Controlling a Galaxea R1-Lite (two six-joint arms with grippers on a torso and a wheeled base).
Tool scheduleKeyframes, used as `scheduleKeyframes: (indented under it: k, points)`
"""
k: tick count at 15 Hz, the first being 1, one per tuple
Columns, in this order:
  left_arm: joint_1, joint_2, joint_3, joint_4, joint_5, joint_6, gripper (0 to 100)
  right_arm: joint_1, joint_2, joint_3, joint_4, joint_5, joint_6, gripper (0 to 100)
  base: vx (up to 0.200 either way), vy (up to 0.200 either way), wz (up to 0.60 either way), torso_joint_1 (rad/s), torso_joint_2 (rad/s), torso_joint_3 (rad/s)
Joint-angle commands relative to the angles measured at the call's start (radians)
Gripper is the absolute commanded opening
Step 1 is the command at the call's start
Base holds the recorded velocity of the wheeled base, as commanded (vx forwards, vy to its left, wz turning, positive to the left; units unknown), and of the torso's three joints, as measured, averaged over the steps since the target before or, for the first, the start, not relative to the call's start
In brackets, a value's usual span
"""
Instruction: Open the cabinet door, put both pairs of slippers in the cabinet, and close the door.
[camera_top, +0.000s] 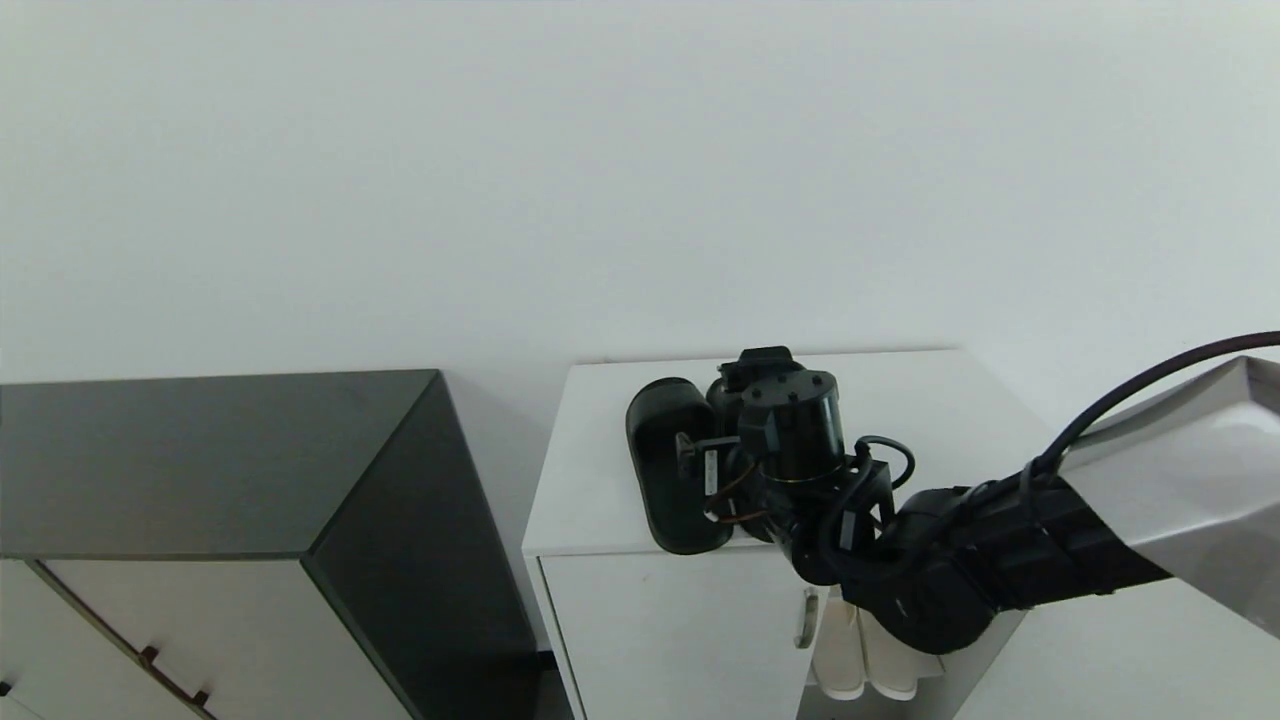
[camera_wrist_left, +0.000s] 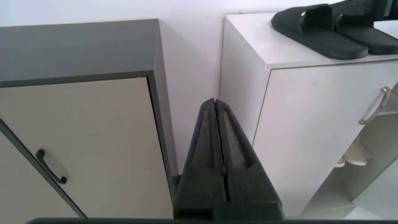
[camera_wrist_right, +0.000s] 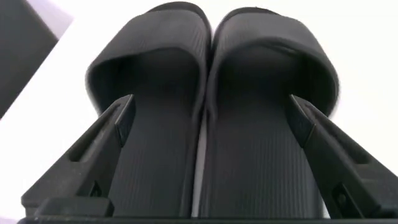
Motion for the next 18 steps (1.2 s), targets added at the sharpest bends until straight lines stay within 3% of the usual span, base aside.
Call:
scheduleKeyframes:
  k: [1, 12, 13, 18]
  points:
    - [0.000, 0.000, 0.000, 0.000, 0.000, 0.000, 0, -0.018, 0.080, -0.065, -0.001, 0.007, -0.008, 100, 0.000, 0.000, 0.00, 0.000, 0.00, 0.000]
    - [0.000, 0.000, 0.000, 0.000, 0.000, 0.000, 0, -0.083, 0.226, -0.254, 0.007, 0.005, -0.038, 100, 0.000, 0.000, 0.00, 0.000, 0.00, 0.000]
    - [0.000, 0.000, 0.000, 0.000, 0.000, -0.002, 0, -0.083, 0.226, -0.254, 0.007, 0.005, -0.038, 0, 0.000, 0.000, 0.00, 0.000, 0.00, 0.000]
    - [0.000, 0.000, 0.000, 0.000, 0.000, 0.000, 0, -0.082, 0.223, -0.257, 0.001, 0.005, -0.054, 0, 0.000, 0.000, 0.00, 0.000, 0.00, 0.000]
